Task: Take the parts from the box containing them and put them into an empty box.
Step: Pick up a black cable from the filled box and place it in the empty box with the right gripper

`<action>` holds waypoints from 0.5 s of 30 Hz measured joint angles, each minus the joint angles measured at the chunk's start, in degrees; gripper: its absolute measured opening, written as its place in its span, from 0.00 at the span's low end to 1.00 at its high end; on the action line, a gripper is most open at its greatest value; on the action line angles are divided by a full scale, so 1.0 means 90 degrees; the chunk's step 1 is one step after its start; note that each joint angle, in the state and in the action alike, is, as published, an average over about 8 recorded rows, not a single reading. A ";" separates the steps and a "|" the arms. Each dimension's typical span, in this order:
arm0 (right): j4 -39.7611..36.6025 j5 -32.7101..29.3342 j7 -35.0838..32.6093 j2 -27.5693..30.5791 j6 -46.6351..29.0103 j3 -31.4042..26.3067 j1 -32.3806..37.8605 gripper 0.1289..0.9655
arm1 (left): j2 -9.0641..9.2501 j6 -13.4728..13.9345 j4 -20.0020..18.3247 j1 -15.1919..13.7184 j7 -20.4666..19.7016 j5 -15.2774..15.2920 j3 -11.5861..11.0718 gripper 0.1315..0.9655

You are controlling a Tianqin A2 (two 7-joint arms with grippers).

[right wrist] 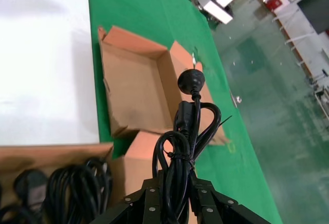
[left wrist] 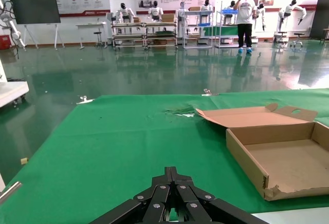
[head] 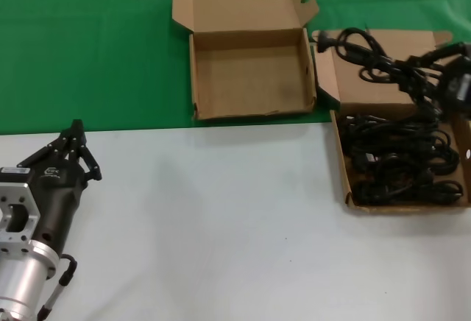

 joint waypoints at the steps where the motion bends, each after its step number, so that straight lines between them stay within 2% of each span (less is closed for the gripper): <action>1: -0.0064 0.0007 -0.0082 -0.0073 -0.0008 -0.0026 0.0067 0.11 | 0.0000 0.0000 0.0000 0.0000 0.0000 0.0000 0.0000 0.01; 15: -0.1696 0.0238 -0.1666 -0.1424 -0.0251 -0.0390 0.1207 0.11 | 0.0000 0.0000 0.0000 0.0000 0.0000 0.0000 0.0000 0.01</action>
